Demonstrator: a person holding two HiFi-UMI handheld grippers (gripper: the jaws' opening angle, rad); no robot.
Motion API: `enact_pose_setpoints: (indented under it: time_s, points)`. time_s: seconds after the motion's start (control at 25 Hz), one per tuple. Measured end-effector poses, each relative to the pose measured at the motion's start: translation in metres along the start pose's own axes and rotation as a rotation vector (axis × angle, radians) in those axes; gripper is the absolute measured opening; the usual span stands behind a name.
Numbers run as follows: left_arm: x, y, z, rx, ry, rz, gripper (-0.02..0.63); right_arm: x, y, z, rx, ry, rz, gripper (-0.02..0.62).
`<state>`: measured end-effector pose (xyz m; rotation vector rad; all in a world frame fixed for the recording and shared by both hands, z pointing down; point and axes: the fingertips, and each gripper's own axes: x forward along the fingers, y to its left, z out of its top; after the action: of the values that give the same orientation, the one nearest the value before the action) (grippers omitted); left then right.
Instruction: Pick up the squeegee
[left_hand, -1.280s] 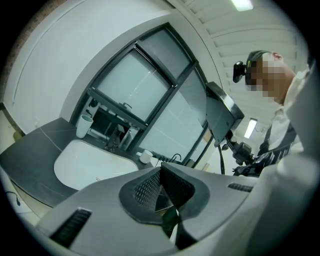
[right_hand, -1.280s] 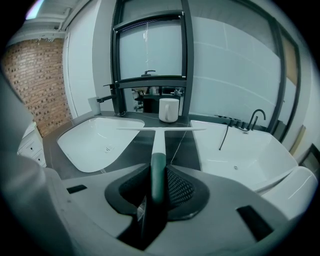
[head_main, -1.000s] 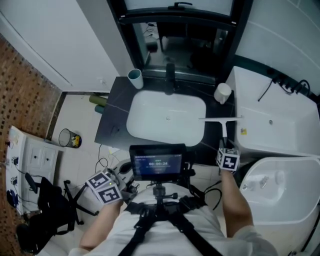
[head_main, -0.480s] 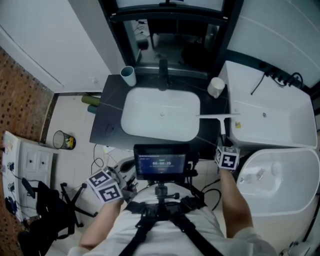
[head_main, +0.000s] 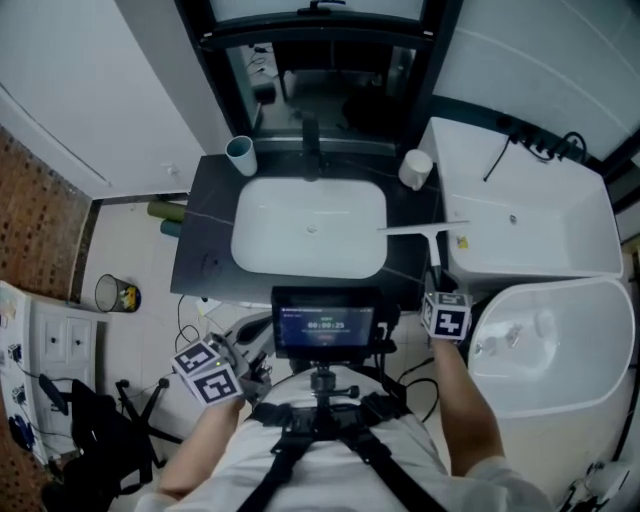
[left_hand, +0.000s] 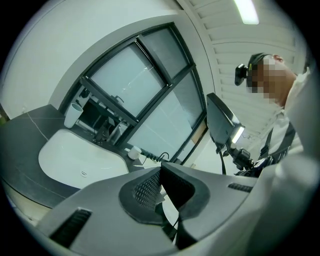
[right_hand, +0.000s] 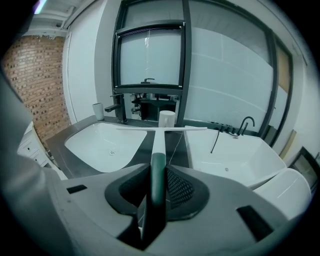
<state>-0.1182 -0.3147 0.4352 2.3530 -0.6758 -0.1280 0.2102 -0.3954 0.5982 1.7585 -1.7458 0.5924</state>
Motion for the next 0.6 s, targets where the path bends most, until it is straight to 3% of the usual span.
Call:
enact_pose_setpoints:
  time_s: [0.6]
  points:
    - [0.003, -0.001, 0.000, -0.011, 0.010, -0.056, -0.006, -0.033, 0.013, 0.023, 0.018, -0.046, 0.014, 0.086]
